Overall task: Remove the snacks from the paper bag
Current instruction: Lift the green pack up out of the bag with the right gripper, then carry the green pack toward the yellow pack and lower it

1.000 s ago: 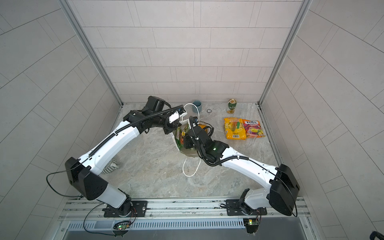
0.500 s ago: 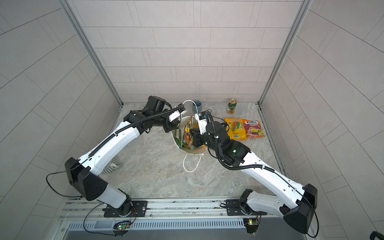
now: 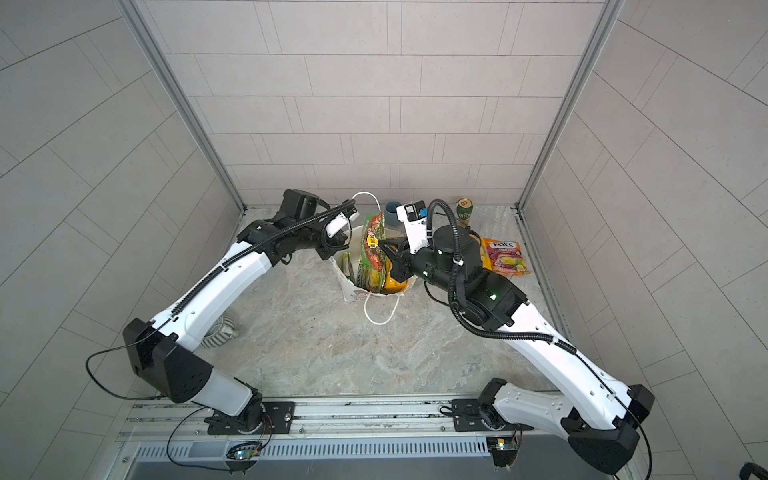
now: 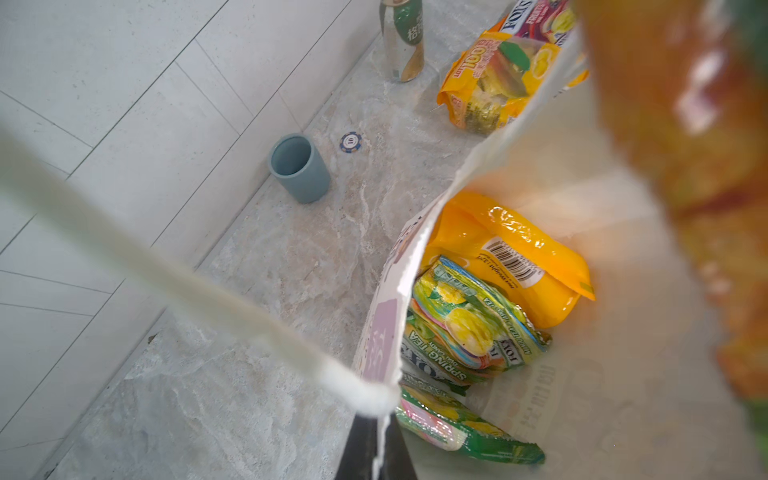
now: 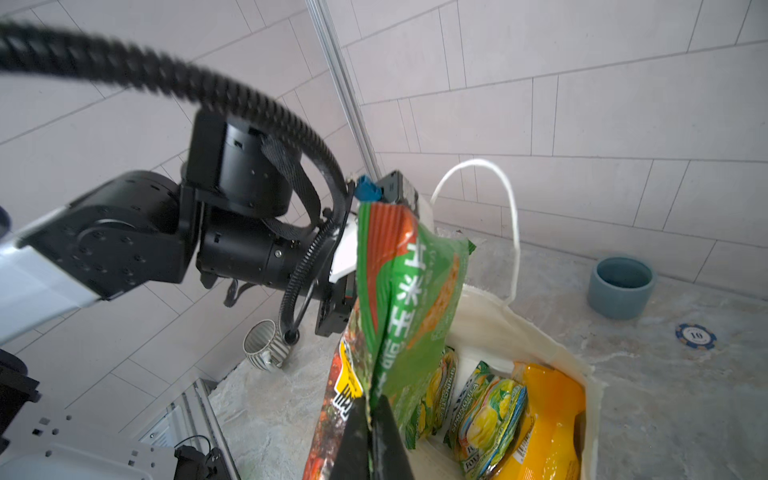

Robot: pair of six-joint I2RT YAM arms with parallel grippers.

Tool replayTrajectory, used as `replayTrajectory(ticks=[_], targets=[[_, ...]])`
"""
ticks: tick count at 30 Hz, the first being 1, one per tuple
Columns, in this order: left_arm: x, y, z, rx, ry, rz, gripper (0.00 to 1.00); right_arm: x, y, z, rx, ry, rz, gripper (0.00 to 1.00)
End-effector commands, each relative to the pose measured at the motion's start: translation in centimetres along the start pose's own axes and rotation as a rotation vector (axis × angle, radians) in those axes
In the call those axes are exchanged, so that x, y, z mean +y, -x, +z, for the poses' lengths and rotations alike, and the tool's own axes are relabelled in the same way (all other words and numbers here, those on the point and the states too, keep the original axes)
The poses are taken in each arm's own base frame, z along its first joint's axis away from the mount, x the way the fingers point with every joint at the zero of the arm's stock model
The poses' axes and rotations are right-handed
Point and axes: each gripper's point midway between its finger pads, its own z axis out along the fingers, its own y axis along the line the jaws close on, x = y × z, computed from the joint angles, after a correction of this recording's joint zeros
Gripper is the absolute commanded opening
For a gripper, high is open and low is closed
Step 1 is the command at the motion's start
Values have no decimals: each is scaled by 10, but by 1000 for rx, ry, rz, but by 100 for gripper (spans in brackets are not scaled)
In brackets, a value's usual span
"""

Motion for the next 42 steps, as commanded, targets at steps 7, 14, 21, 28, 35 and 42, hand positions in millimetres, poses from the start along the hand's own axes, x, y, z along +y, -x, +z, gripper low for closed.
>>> replayTrajectory(ticks=[7,14,21,28,35,42], targets=[[-41,17,-20,-104,-140,168,0,-18,53,-45,-165,-58,100,0],[-54,7,-12,-67,-144,239,0,-38,73,-68,-281,-143,201,0],[-65,13,-20,-116,-192,254,0,-67,69,-80,-352,-212,325,0],[-75,14,-21,-133,-238,266,0,-117,36,-90,-361,-374,450,0],[-79,11,-19,-120,-240,277,0,-199,-44,-81,-274,-566,656,0],[-78,14,-20,-125,-234,269,0,-227,-80,-42,-235,-552,742,0]])
